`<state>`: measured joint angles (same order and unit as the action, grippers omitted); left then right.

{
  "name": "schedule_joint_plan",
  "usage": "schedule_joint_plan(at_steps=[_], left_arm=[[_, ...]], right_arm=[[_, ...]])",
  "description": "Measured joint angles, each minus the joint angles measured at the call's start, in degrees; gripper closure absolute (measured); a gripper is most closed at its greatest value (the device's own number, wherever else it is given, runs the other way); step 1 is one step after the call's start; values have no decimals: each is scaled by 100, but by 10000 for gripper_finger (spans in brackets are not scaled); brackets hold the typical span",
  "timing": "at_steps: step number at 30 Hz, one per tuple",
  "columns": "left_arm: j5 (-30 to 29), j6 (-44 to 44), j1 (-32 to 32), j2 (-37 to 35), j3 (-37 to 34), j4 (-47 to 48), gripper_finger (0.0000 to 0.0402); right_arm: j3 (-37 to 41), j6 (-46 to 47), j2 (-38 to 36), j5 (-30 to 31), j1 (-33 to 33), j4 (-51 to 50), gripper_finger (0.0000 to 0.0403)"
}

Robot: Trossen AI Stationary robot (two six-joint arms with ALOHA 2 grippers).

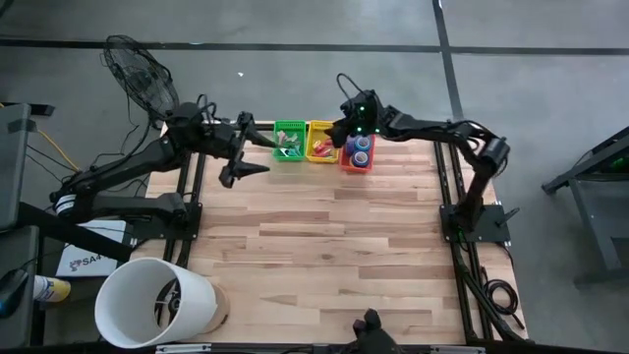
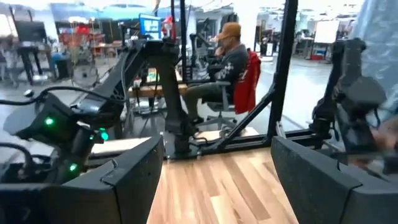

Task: Pick and place Stapler, Stapler remover, tape
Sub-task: Return to Home Position

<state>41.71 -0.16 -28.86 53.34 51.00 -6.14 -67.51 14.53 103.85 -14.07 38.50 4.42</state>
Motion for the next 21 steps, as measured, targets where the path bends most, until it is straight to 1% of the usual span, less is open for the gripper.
schedule_joint_plan(at_steps=[2,4,5,7,9,11,13,15,17,19,21], left_arm=[[159,192,-1,-147,0,31,108],[353,393,0,-344,0,40,108],[427,467,1,-461,0,74,108],[390,621,2,-743,0,252,108],[139,789,2,-1073,0,634,108],[-220,1024,2,-1416,0,1208,108],[-601,1289,2,-1749,0,1900,108],[-896,1504,2,-2049,0,2507,108],[-1084,1668,2,-2360,-13,3009,108],[-1240,1809,0,-2650,-13,3398,108],[-1391,1895,2,-2917,-13,3678,108]], right_arm=[[0,526,-273,-141,0,-292,147],[0,691,-565,-515,-16,-649,148],[0,639,-742,-768,-48,-867,148],[29,323,-1167,-1171,-219,-1318,148],[168,33,-1673,-1244,-503,-1620,147],[476,59,-2227,-941,-842,-1750,146],[964,383,-2812,-244,-1250,-1648,147],[1610,867,-3425,542,-1708,-1308,148],[2374,1458,-4017,1169,-2193,-586,148],[3195,1977,-4500,1558,-2684,435,146],[3962,2305,-4857,1898,-3164,1578,146]])
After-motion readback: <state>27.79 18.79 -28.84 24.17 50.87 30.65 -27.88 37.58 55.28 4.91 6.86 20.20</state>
